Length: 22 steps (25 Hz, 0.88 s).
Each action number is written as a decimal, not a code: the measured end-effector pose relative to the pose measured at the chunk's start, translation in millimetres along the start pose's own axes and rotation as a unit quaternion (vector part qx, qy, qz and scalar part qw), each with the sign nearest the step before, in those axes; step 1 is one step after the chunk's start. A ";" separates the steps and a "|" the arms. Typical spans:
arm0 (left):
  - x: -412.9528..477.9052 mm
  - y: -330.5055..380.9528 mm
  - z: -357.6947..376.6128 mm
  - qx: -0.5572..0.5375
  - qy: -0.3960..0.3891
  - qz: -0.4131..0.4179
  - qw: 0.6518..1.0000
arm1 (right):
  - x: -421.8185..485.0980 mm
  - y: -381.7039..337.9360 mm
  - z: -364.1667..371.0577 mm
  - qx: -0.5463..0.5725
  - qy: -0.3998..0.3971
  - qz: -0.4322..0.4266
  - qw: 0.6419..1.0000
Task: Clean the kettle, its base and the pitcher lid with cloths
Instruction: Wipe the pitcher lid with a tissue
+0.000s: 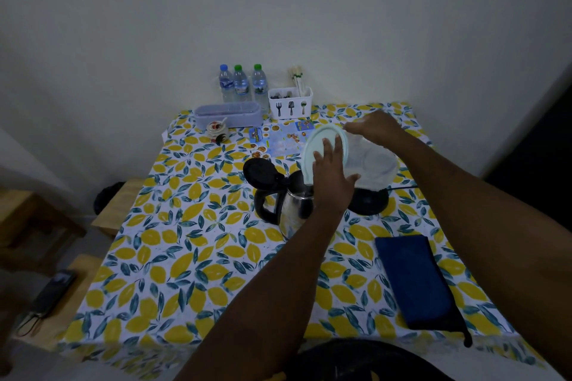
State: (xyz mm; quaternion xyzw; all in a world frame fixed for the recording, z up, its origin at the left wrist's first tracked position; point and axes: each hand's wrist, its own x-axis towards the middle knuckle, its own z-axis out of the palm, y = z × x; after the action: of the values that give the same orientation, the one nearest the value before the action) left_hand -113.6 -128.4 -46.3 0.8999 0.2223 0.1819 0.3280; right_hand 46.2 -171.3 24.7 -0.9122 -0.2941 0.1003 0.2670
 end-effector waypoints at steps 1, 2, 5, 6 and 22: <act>1.2 0.8 1.1 0.016 -0.004 0.007 1.000 | -2.0 5.8 0.7 0.027 0.001 0.007 1.000; 2.3 1.9 2.5 0.036 -0.009 0.015 0.999 | -4.6 12.1 1.7 0.059 0.003 0.016 0.998; 5.6 5.7 10.2 0.107 -0.023 0.045 0.993 | -11.9 32.6 4.2 0.173 0.022 0.058 0.983; 6.8 7.6 13.3 0.122 -0.029 0.053 0.991 | -12.8 40.9 6.1 0.208 0.026 0.068 0.975; 56.2 94.1 148.7 0.248 -0.210 0.217 0.921 | -22.5 245.3 -10.0 0.436 0.102 0.304 0.841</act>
State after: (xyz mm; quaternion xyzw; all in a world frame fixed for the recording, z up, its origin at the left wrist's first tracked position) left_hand 30.1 -239.5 -79.8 0.9962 -0.0140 -0.0059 0.0860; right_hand 150.0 -356.8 -100.3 -0.7505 0.1014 0.2007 0.6215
